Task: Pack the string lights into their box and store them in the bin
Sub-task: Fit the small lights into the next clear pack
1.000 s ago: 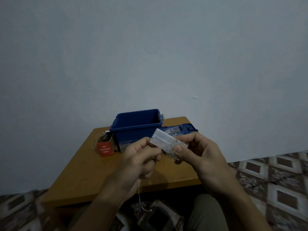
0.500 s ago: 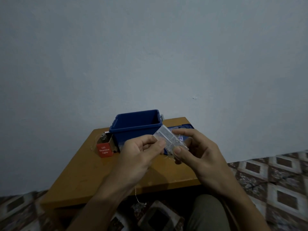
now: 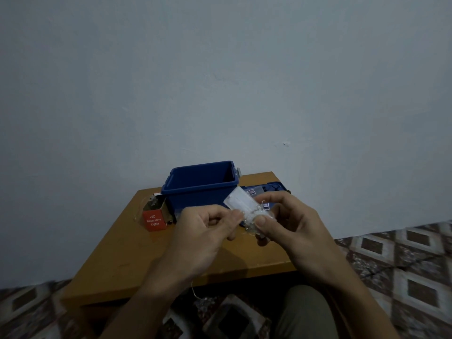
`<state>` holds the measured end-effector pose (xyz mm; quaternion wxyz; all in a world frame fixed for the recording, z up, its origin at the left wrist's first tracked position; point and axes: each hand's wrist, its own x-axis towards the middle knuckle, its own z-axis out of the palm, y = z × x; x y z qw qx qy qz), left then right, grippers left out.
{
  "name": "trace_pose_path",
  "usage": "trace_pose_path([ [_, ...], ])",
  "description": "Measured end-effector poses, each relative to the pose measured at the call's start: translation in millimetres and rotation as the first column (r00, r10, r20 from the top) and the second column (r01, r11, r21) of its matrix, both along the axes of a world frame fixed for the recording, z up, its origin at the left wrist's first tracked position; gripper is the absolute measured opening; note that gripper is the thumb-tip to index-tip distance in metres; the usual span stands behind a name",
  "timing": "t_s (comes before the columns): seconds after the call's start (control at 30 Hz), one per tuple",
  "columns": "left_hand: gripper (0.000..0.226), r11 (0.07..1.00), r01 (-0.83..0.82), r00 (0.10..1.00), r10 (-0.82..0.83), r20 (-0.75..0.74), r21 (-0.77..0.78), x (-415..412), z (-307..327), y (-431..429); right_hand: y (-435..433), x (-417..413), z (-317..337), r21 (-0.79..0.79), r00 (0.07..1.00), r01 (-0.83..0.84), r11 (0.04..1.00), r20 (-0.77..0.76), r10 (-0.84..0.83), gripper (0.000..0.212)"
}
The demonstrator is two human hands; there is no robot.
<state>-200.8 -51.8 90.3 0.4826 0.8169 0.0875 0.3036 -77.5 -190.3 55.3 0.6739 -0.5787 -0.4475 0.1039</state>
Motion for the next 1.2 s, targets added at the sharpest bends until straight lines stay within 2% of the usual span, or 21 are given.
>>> trace_pose_path([
  [0.1,0.030,0.998,-0.029,0.999,0.030,-0.015,0.054,1.1,3.3,-0.9,1.2,0.3,-0.7,0.007,0.999,0.037,0.999,0.028,-0.037,0.022],
  [0.27,0.029,1.000,-0.014,0.990,0.014,-0.143,-0.002,0.9,11.2,-1.1,2.3,1.1,-2.8,0.025,0.989,0.123,0.992,0.081,-0.125,0.024],
  [0.37,0.019,1.000,-0.028,0.972,0.024,-0.232,-0.014,0.2,15.6,0.3,3.9,2.0,-4.1,0.027,0.980,0.170,0.985,0.103,-0.172,0.024],
  [0.57,0.015,0.997,-0.073,0.952,0.075,-0.297,0.018,-3.5,17.2,0.5,6.0,5.2,-8.5,0.019,0.967,0.231,0.973,0.102,-0.232,0.029],
  [0.8,0.023,0.968,-0.117,0.929,0.186,-0.319,0.224,-12.2,20.3,3.6,5.2,11.1,-10.4,-0.014,0.943,0.326,0.945,0.082,-0.324,0.030],
  [0.93,0.021,0.928,-0.071,0.923,0.200,-0.328,0.366,-18.7,30.3,4.3,3.7,10.1,-9.2,-0.044,0.944,0.323,0.945,0.079,-0.319,0.026],
  [1.03,0.021,0.912,-0.080,0.930,0.213,-0.299,0.401,-21.6,40.3,3.5,4.9,9.3,-10.1,-0.098,0.946,0.320,0.942,0.095,-0.311,0.026],
  [1.2,0.020,0.884,0.053,0.956,0.090,-0.279,0.465,-18.8,61.7,-1.3,5.7,4.1,-8.8,-0.177,0.966,0.244,0.954,0.129,-0.223,0.023],
])
